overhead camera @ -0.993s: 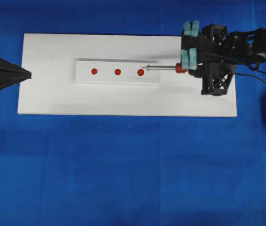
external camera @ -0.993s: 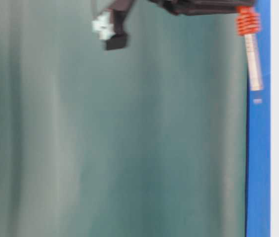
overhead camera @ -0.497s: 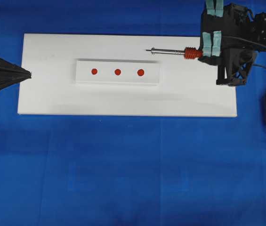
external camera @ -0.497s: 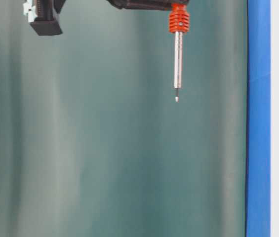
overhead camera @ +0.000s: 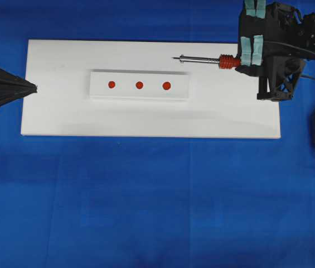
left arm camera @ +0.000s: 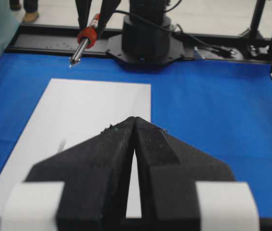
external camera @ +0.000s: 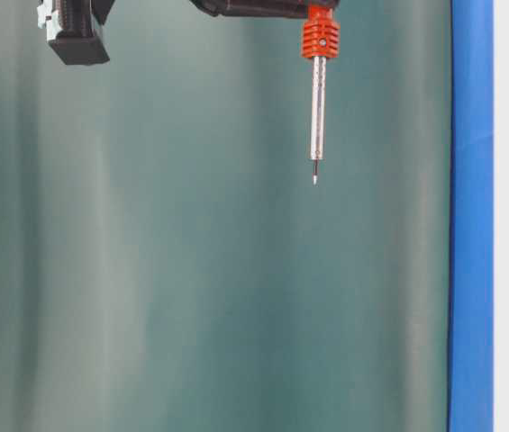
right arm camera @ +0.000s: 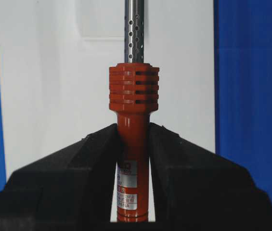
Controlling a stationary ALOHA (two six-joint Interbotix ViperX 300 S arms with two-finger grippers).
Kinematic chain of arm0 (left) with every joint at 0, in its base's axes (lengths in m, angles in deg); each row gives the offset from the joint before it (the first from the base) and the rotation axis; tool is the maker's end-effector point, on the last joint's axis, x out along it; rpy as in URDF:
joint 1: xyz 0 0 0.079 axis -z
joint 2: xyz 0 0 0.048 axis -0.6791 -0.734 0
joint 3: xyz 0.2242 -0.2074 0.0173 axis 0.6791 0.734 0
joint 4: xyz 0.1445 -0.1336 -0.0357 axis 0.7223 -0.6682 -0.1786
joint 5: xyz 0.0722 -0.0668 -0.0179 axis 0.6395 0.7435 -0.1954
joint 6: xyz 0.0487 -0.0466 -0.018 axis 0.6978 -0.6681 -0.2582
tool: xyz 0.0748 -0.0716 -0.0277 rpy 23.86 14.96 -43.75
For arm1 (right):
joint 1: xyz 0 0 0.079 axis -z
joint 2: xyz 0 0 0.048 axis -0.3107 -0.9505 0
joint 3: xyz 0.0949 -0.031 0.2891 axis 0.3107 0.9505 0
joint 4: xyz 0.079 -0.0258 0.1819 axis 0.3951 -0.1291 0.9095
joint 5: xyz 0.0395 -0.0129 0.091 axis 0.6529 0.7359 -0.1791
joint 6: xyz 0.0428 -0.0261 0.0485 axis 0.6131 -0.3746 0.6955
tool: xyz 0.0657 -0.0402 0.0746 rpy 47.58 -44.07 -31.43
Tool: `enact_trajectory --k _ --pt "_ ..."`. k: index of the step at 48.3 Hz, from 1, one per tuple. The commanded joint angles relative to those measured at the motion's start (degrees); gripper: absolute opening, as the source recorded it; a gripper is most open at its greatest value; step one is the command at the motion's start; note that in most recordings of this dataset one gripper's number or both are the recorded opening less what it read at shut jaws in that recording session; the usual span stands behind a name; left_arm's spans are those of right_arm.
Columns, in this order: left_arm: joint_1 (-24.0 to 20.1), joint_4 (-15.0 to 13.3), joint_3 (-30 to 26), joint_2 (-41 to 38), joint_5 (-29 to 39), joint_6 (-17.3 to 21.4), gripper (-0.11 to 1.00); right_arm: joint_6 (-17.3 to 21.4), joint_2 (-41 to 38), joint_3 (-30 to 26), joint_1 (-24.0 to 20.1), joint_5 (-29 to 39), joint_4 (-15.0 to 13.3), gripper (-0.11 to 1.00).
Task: Touch the tip of the soldering iron to the mark.
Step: 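Lift the iron tip up off the right dot, then carry the iron with the right gripper back to the table front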
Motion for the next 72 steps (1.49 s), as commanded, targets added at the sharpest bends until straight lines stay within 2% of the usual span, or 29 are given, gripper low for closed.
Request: enact_trajectory --k 1,14,26,31,43,52,62,67,72 --pt "-0.09 0.09 -0.62 -0.35 -0.53 -0.09 0.00 0.18 0.70 -1.58 0.00 -0.09 -0.18 0.06" --pt "-0.09 0.09 -0.62 -0.26 -0.53 -0.09 0.00 3.96 1.58 -0.97 -1.76 0.44 -0.18 0.06" --pt "-0.09 0.09 -0.62 -0.26 -0.53 -0.09 0.00 10.11 2.81 -0.09 -8.35 0.44 -0.26 0.06" --pt "-0.09 0.00 -0.62 -0.26 -0.53 -0.09 0.00 13.18 2.90 0.00 -12.04 0.44 -1.14 0.06" --pt "-0.09 0.09 -0.62 -0.18 -0.53 -0.09 0.00 25.40 2.55 0.18 -22.76 0.35 -6.86 0.06" --pt "-0.09 0.09 -0.62 -0.18 -0.53 -0.09 0.00 38.41 0.97 -0.35 -32.87 0.79 -13.89 0.06" --pt "-0.09 0.00 -0.62 -0.18 -0.53 -0.18 0.00 51.50 -3.43 -2.55 -41.66 4.22 -20.74 0.06" --pt "-0.09 0.00 -0.62 -0.09 -0.53 -0.18 0.00 55.02 -5.89 -4.22 -44.30 5.71 -22.50 0.06" --pt "-0.09 0.00 -0.62 -0.18 -0.53 -0.18 0.00 55.81 -8.09 -5.54 -45.26 6.42 -22.76 0.06"
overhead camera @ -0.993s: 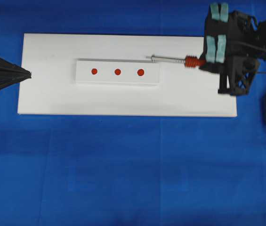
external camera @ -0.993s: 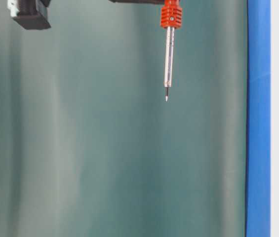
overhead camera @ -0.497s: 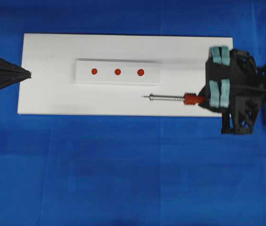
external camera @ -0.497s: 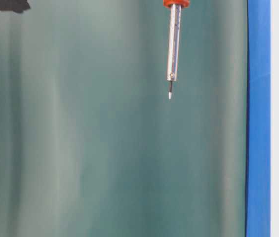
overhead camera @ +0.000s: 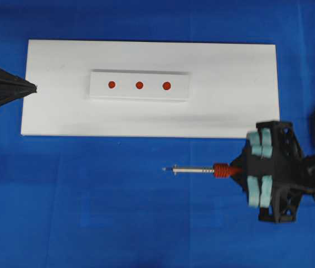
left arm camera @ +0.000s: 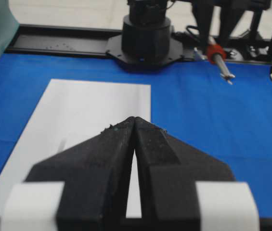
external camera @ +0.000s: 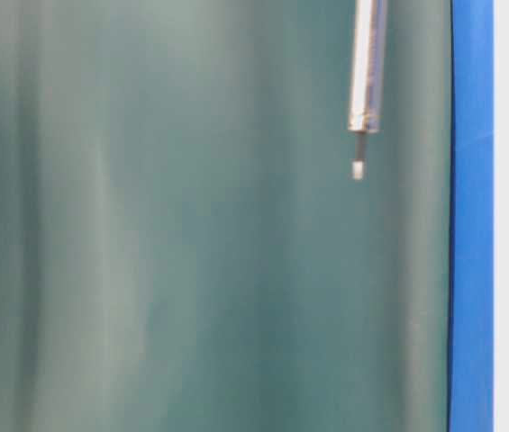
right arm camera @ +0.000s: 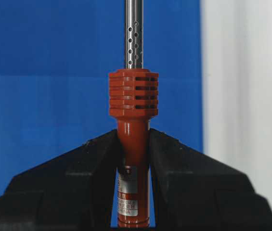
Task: Touch the tip of the soldering iron to the mark.
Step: 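Carry the iron with the right gripper back to the table front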
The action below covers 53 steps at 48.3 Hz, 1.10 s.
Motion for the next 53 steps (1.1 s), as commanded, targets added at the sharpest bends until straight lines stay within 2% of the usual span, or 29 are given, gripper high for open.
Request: enact_trajectory --k 1,11,21,44,53 --pt "-0.18 0.09 -0.62 -0.26 -0.53 -0.09 0.00 0.70 -1.14 -2.55 -0.53 0.44 -0.62 0.06" --pt "-0.18 0.09 -0.62 -0.26 -0.53 -0.09 0.00 0.70 -3.78 -4.66 -0.35 -0.35 -2.37 0.06" --pt "-0.18 0.00 -0.62 -0.26 -0.53 -0.09 0.00 -0.09 -8.35 -8.44 1.41 -1.58 -2.64 0.06" --pt "-0.18 0.09 -0.62 -0.26 -0.88 -0.18 0.00 -9.05 -22.50 -24.79 6.50 -3.08 -2.55 0.06" --pt "-0.18 0.09 -0.62 -0.26 -0.79 -1.58 0.00 -9.49 -23.73 -26.19 6.77 -2.72 -2.55 0.06"
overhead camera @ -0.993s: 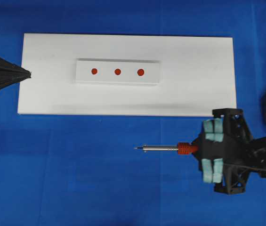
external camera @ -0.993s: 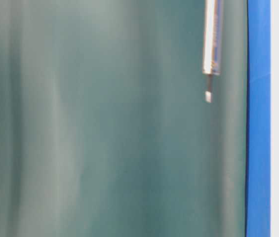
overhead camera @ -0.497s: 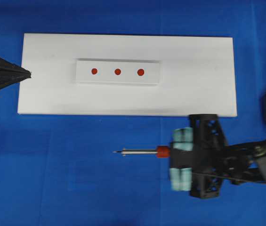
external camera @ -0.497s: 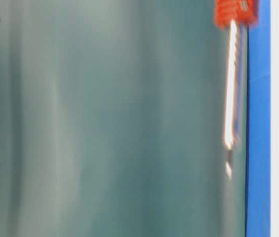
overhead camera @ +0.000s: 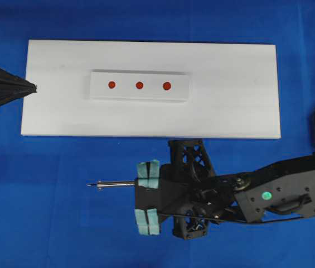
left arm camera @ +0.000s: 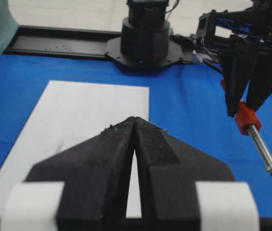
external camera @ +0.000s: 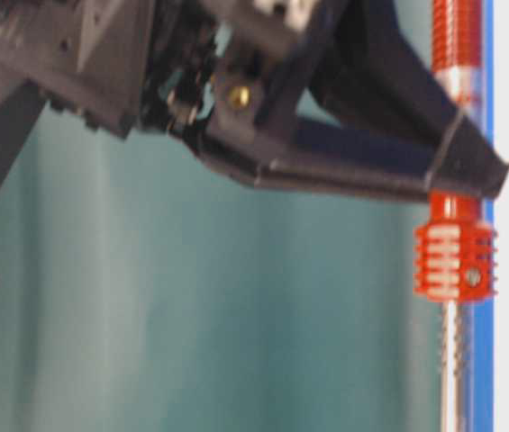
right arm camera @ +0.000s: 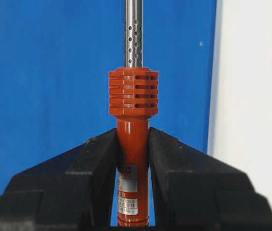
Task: Touch the tip of the soldering iron to the mark.
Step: 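Carry the iron with the right gripper back to the table front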
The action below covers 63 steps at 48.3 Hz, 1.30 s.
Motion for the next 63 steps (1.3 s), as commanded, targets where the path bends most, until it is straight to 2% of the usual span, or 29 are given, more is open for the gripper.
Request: enact_trajectory --k 1,22,34,41,48,63 --pt "-0.09 0.09 -0.62 -0.26 -0.44 -0.35 0.00 0.00 0.97 -1.67 0.18 -0.09 -0.26 0.06" --pt "-0.09 0.09 -0.53 -0.26 -0.35 -0.44 0.00 0.44 0.62 0.35 0.44 -1.58 -0.09 0.06" --pt "-0.09 0.09 0.00 -0.26 -0.44 -0.44 0.00 3.78 -2.37 4.66 1.67 -10.28 0.09 0.06" --pt "-0.09 0.09 -0.09 -0.26 -0.35 -0.44 0.00 6.77 -5.36 8.09 2.29 -19.42 0.09 0.06" --pt "-0.09 0.09 0.00 -0.26 -0.44 -0.44 0.00 7.47 -8.53 9.67 2.46 -26.89 0.09 0.06" --pt "-0.09 0.09 0.00 -0.26 -0.62 -0.44 0.00 7.73 -11.25 9.76 3.52 -28.83 0.18 0.06"
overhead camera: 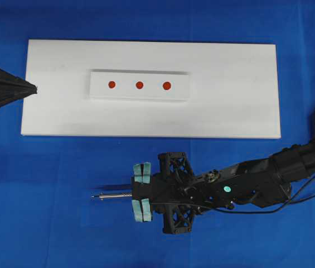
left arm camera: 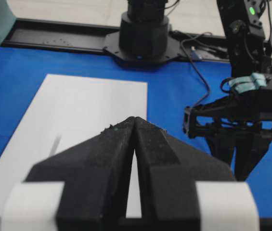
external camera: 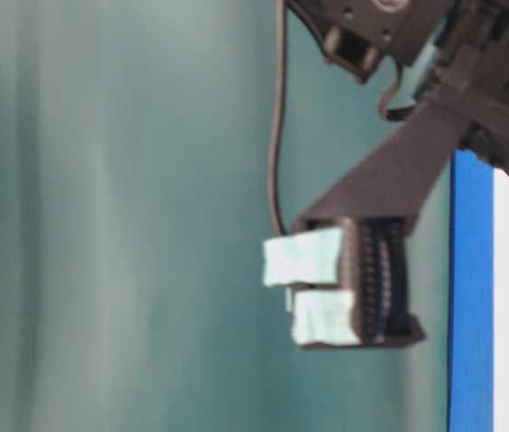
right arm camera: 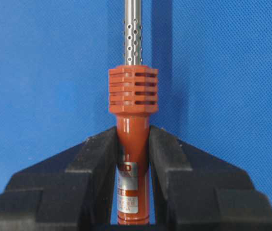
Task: Touch the tip of the soldering iron to the mark.
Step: 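Lower the iron onto the blue table with the right gripper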
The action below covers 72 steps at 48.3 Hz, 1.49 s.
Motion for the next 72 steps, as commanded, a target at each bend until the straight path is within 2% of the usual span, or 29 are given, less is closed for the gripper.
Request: enact_trajectory --k 1,19,28,33,41,44,52,64,72 --pt "-0.09 0.00 -0.62 -0.26 -0.53 -0.09 0.00 0.18 0.79 -0.53 0.44 -0.62 0.00 0.06" --pt "-0.09 0.09 -0.62 -0.26 -0.35 -0.09 0.00 0.18 0.00 -0.18 0.70 -3.52 0.00 0.06" --pt "0.00 0.09 -0.62 -0.18 -0.35 -0.09 0.00 0.18 -0.09 -0.09 0.79 -3.60 1.58 0.08" --pt "-0.09 0.09 -0.53 -0.18 -0.35 -0.09 0.00 0.18 0.00 -0.18 0.79 -3.43 1.85 0.30" --pt "-0.09 0.09 -0.62 -0.26 -0.35 -0.09 0.00 0.09 0.26 -0.70 0.79 -1.49 1.67 0.82" --pt "-0.09 0.09 -0.53 -0.26 -0.35 -0.09 0.00 0.09 0.79 -0.97 0.79 -0.35 1.58 0.92" --pt "-0.09 0.09 -0.62 -0.18 -0.44 -0.09 0.00 0.00 4.48 -0.97 0.44 2.37 1.58 0.83" --pt "-0.09 0.09 -0.62 -0.18 -0.53 -0.09 0.00 -0.53 13.97 -1.85 -0.70 8.96 1.14 0.83" --pt "-0.09 0.09 -0.62 -0.18 -0.53 -0.09 0.00 -0.53 16.35 -1.67 -0.97 12.66 -0.09 0.83"
